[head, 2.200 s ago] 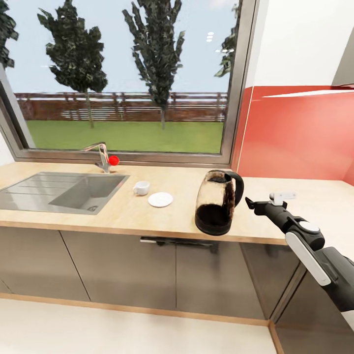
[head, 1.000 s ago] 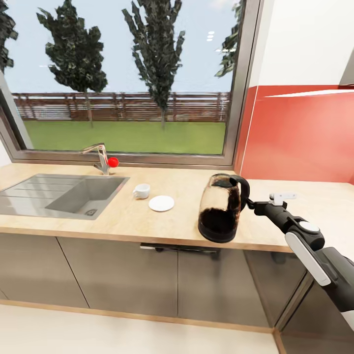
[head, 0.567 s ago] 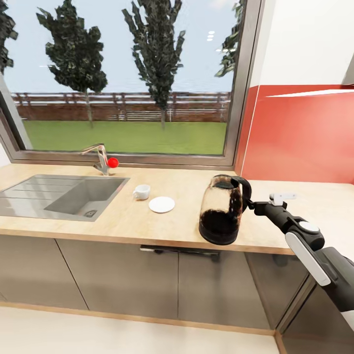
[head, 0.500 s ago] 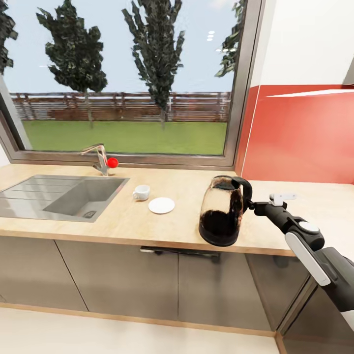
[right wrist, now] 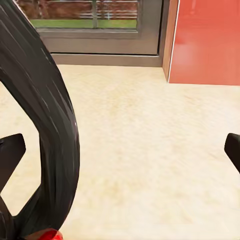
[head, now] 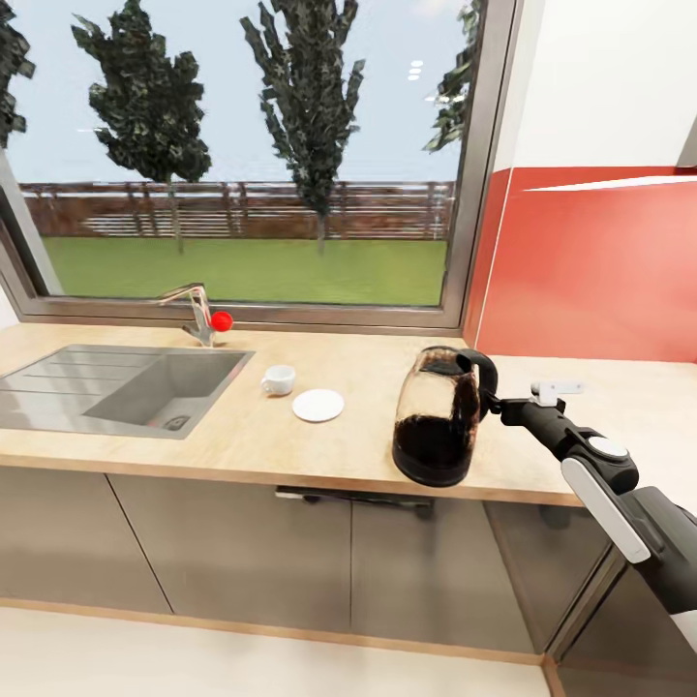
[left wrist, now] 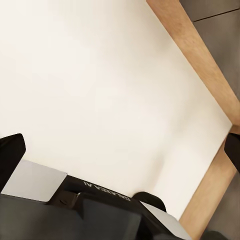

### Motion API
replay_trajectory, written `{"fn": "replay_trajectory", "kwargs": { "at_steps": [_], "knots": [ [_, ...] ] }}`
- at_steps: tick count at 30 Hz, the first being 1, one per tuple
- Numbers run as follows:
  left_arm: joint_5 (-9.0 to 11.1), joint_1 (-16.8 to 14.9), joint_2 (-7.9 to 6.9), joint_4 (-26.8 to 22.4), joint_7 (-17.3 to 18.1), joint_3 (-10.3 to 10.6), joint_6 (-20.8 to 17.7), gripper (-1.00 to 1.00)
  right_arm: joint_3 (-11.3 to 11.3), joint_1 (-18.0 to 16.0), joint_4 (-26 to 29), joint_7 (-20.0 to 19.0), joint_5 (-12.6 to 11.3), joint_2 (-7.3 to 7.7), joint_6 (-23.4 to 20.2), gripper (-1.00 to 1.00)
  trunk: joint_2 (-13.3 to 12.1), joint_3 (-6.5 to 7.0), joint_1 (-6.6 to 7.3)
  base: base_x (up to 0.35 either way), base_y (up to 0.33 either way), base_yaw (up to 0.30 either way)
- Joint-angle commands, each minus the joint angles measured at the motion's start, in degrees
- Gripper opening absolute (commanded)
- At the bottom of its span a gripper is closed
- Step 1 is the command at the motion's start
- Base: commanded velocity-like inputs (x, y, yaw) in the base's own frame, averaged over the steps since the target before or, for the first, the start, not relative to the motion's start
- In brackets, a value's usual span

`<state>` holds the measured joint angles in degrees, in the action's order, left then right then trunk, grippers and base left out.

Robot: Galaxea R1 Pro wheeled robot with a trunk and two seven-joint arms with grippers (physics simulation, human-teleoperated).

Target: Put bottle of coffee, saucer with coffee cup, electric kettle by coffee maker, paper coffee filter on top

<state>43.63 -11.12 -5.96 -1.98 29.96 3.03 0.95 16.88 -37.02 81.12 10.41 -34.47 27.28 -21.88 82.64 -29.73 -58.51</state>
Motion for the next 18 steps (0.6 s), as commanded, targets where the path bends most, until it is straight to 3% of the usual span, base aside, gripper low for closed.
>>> {"fn": "replay_trajectory", "kwargs": {
  "at_steps": [1, 18],
  "knots": [
    [0.32, -0.04, -0.01, 0.05, 0.19, 0.32, 0.09, 1.0, 0.17, -0.07, 0.09, 0.58, -0.6, 0.06, -0.1, 1.0, 0.03, -0.06, 0.0, 0.054, 0.044, 0.0],
    [0.32, -0.04, -0.01, 0.05, 0.19, 0.34, 0.09, 1.0, 0.17, -0.07, 0.02, 0.57, -0.6, 0.06, -0.1, 1.0, 0.03, -0.06, 0.0, 0.06, 0.042, 0.0]
  ]
}}
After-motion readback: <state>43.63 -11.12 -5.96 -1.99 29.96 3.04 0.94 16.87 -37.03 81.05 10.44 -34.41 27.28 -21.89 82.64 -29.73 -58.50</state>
